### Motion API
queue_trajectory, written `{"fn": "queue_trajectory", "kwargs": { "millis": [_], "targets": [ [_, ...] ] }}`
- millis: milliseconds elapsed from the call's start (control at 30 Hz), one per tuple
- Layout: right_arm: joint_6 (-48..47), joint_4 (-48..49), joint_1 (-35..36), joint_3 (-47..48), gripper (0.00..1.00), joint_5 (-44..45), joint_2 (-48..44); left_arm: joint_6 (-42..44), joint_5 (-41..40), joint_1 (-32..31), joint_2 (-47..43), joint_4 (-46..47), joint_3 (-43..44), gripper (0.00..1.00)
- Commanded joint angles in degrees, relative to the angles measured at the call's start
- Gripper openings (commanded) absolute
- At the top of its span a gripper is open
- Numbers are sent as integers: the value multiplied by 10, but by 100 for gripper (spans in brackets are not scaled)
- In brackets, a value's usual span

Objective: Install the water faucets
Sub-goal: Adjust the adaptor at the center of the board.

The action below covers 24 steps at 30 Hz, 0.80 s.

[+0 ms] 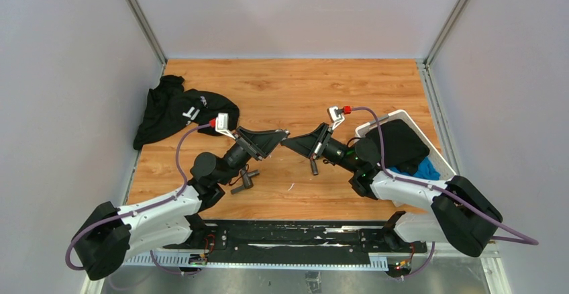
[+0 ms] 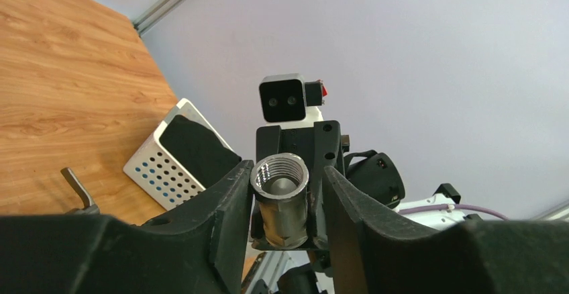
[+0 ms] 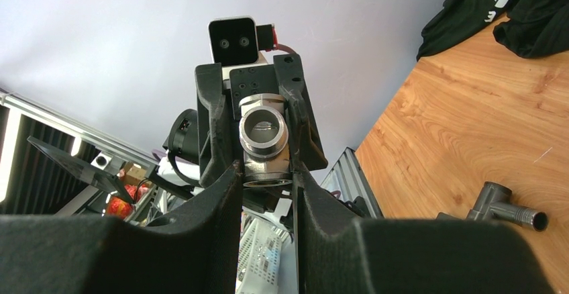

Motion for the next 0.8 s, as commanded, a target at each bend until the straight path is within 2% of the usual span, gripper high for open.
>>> {"fn": "queue_trajectory", "kwargs": {
  "millis": [0,100,233,267,367,500,567,767],
  "targets": [
    [5,26,13,4,0,-7,-3,6,-16,-3,-3,3,-5,44],
    [5,25,14,5,0,-8,-2,7,-14,-3,-2,2,-2,41],
    [5,24,13,5,0,-9,-2,8,-11,-3,1,-4,2,29],
    [5,23,13,5,0,-10,-1,9,-9,-3,1,-6,3,29],
    [5,21,14,8,0,-12,0,12,0,-3,3,-12,11,43],
    [6,22,16,8,0,-12,4,17,3,-3,7,-19,20,47],
    [7,23,16,8,0,-12,5,15,3,-3,9,-21,21,44],
    [6,19,16,8,0,-11,2,10,3,-3,8,-20,16,22]
  ]
}}
